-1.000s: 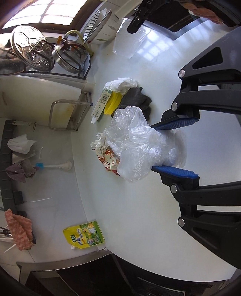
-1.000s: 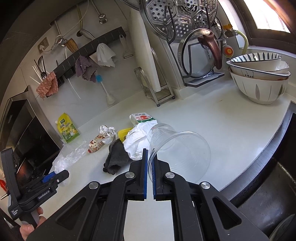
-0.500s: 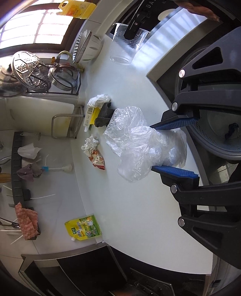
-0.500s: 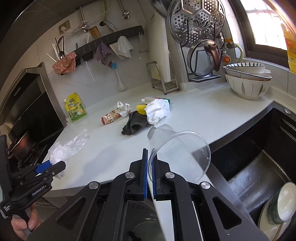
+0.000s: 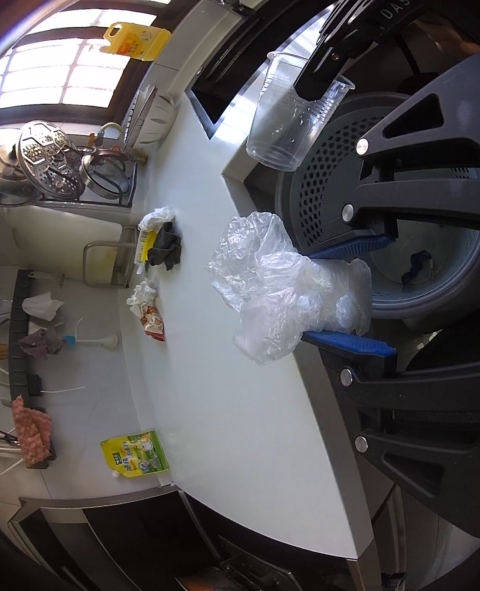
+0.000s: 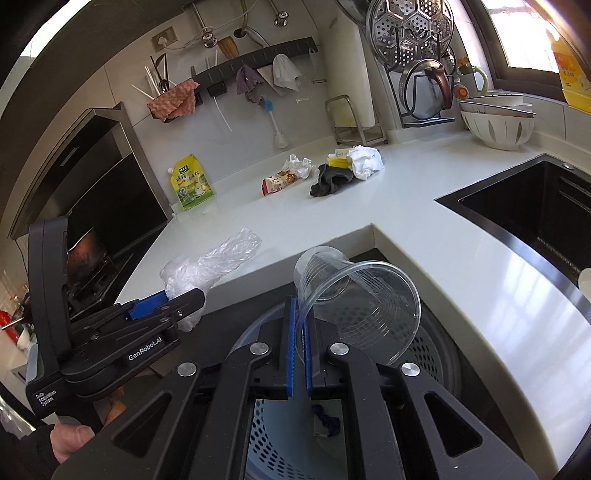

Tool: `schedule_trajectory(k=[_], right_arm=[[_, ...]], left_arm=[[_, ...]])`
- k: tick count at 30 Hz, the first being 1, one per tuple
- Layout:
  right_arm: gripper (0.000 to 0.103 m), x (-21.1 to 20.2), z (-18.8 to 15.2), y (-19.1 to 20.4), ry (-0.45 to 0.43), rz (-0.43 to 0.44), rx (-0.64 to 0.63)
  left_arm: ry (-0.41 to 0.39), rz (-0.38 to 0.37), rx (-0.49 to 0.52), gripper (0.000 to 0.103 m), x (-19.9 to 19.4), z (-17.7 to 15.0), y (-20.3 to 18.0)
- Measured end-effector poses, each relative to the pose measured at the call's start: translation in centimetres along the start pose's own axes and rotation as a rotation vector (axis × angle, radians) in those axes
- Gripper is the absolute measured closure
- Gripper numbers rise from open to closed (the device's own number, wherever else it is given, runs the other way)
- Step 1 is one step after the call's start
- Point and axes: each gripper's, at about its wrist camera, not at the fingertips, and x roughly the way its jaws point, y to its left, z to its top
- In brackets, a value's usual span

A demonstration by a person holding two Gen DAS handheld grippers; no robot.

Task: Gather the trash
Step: 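Carry the cup and bag over the bin and release both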

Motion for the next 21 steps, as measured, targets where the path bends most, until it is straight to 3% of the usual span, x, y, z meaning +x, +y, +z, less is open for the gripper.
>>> schedule_trajectory(k=[21], right_arm=[[0.099, 2.0, -3.6, -2.0, 0.112, -0.052, 0.056]], left_arm=[[0.153, -0.065, 0.027, 0.064, 2.3, -3.2, -1.3]])
